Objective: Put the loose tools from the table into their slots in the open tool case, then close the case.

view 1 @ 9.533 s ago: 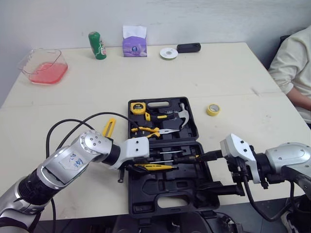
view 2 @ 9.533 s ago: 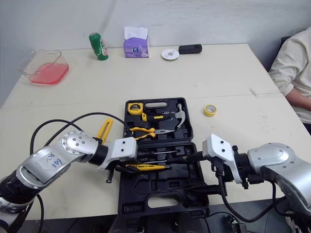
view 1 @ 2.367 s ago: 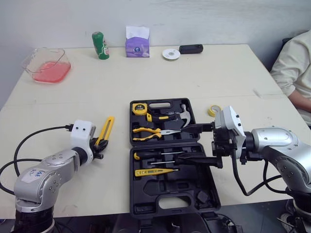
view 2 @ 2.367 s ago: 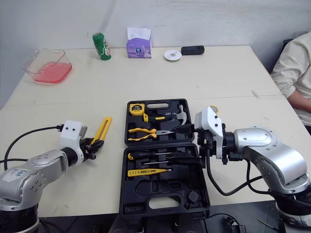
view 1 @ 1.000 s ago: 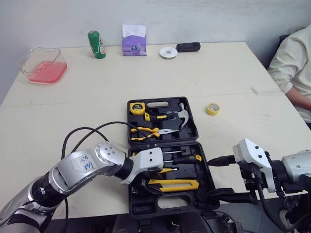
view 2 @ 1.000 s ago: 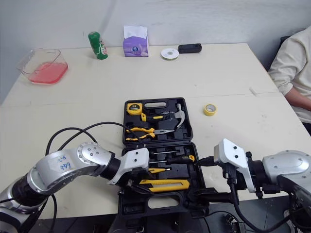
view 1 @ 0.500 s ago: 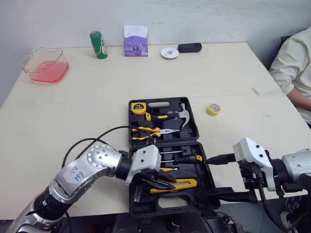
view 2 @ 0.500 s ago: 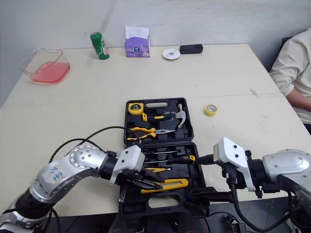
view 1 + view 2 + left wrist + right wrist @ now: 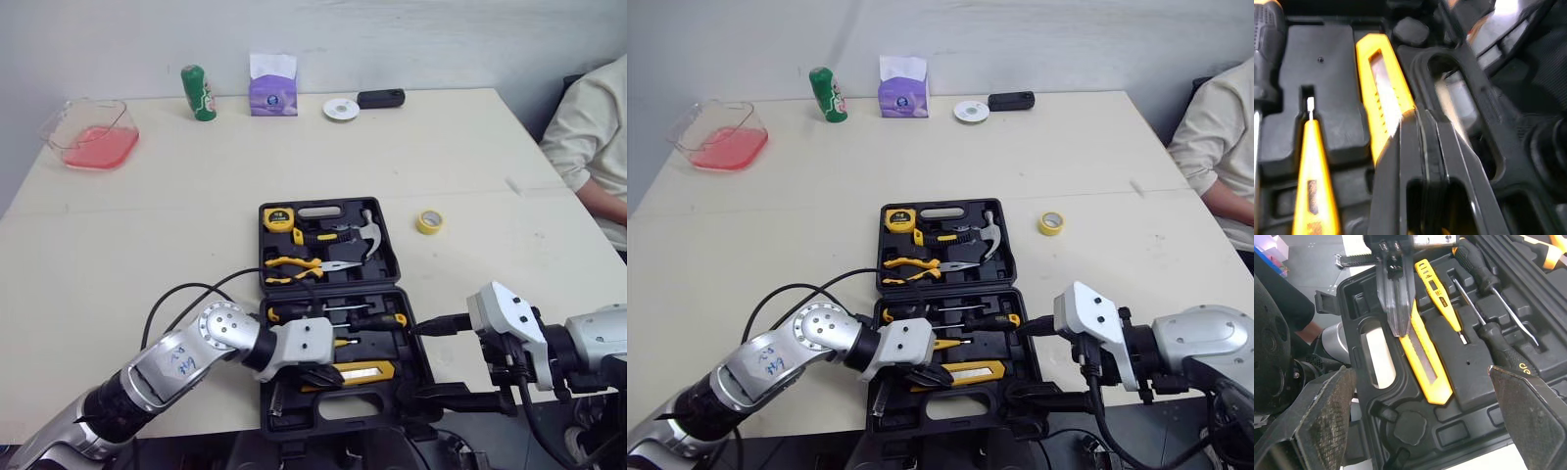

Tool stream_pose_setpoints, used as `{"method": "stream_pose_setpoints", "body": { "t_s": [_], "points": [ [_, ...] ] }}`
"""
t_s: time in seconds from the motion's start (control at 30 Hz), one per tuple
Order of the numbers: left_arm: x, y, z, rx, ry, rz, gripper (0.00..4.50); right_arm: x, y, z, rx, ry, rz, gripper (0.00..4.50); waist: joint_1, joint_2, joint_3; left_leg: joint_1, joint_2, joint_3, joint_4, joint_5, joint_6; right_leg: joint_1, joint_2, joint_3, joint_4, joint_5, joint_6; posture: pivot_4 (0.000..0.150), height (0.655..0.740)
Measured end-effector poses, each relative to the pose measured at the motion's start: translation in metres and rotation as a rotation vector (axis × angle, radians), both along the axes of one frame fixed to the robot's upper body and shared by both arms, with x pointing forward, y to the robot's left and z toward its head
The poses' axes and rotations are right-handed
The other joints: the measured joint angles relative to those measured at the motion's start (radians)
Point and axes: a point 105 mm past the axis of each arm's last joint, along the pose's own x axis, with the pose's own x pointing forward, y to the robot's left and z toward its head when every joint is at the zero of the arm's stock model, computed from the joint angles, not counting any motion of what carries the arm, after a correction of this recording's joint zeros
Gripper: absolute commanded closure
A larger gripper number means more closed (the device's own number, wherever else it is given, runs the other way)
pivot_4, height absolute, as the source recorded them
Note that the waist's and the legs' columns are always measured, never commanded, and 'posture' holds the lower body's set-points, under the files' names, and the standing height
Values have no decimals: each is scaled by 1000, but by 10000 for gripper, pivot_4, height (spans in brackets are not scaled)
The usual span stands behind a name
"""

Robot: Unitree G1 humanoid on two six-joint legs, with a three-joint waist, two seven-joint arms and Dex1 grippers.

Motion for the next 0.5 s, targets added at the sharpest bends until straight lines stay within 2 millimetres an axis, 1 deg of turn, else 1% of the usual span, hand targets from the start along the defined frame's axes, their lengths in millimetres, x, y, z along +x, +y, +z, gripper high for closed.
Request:
{"method": "stream_pose_setpoints", "body": {
  "t_s": [0.17, 0.2, 0.27, 0.3, 0.37, 0.43, 0.47, 0.5],
  "points": [
    [0, -2, 0, 6, 1, 6, 44310, 2, 0, 0, 0, -9, -11, 0, 0, 0, -2, 4, 0, -2, 0, -1, 2, 6, -2, -1, -3, 0, 0, 1500, 7244],
    [0, -2, 2, -17, 9, 20, 41716, 3, 0, 0, 1, -15, -19, 0, 0, 0, -2, 4, 0, -2, 0, -1, 2, 6, -5, -2, -3, 0, 0, 1500, 7244],
    [-1, 0, 8, -138, 125, 92, 35097, 7, -3, -2, 17, -33, -61, 0, 0, 0, -2, 2, 0, -3, 0, -1, 1, 5, -7, -3, -2, 0, 0, 1500, 7244],
    [1, 2, 15, -197, 162, 118, 30273, 10, -6, -4, 22, -33, -92, 0, -1, -1, -1, 0, 0, -3, 1, -1, 1, 4, -7, -4, -1, 0, 0, 1500, 7244],
    [7, 18, 40, -328, 189, 185, 20749, 21, -19, -1, 51, -57, -193, 0, -1, -1, -1, 0, 0, -4, 1, 0, 0, 3, -8, -5, -1, 0, 0, 1500, 7244],
    [15, 38, 66, -414, 138, 250, 11610, 29, -36, 2, 58, -75, -292, 0, -1, 0, -1, 0, -1, -4, 1, 0, 0, 4, -8, -6, -1, 0, 0, 1500, 7244],
    [17, 46, 73, -453, 134, 290, 7093, 33, -45, 3, 62, -88, -334, 0, -1, 0, -1, 1, -1, -4, 1, 0, 0, 5, -9, -6, -1, 0, 0, 1500, 7244],
    [19, 56, 74, -472, 138, 343, 2003, 36, -55, 2, 68, -96, -382, 0, -1, 0, -1, 1, -1, -4, 1, 0, 0, 5, -8, -7, -2, 0, 0, 1500, 7244]
  ]
}}
